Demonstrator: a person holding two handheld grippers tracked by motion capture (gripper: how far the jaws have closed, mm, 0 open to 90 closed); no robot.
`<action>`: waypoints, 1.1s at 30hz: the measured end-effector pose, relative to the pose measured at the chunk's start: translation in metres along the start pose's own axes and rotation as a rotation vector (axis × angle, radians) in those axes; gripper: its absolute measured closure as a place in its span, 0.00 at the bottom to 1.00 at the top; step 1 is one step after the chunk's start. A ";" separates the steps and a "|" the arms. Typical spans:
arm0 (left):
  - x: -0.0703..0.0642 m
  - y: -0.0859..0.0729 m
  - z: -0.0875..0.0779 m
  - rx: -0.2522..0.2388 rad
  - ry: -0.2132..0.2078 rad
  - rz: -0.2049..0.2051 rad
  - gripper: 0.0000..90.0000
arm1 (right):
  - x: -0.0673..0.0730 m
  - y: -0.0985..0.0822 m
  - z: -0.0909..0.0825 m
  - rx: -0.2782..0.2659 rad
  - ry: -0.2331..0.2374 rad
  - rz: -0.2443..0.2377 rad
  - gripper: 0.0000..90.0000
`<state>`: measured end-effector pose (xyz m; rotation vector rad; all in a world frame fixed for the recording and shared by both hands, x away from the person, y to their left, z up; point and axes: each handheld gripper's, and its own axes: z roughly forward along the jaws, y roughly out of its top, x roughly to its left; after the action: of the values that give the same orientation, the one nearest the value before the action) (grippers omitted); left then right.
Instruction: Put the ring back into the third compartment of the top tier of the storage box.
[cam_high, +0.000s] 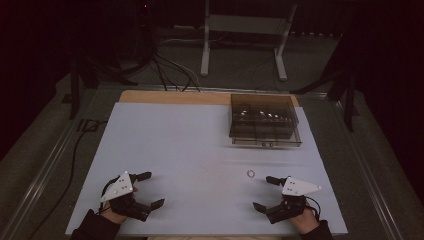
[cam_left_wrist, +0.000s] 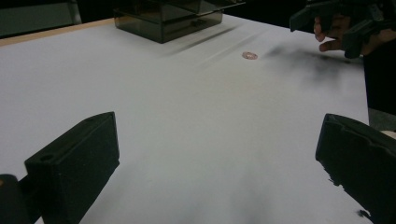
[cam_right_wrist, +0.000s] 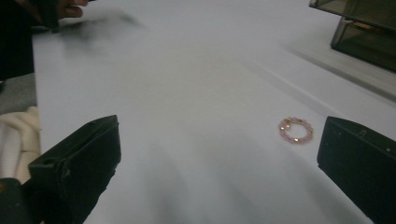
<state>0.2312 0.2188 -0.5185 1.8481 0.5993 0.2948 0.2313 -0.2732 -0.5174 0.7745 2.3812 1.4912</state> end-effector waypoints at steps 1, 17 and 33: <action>0.000 0.000 0.000 0.003 0.001 0.003 0.01 | 0.001 0.001 0.000 0.002 0.004 0.000 0.00; -0.001 0.001 0.000 -0.008 -0.013 0.001 0.01 | 0.016 0.020 -0.004 -0.041 0.114 -0.057 0.00; -0.001 0.001 0.000 -0.013 -0.015 0.002 0.01 | 0.017 0.035 -0.005 -0.113 0.088 -0.087 0.00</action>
<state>0.2305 0.2181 -0.5171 1.8374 0.5835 0.2851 0.2258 -0.2560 -0.4824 0.5842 2.3360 1.6392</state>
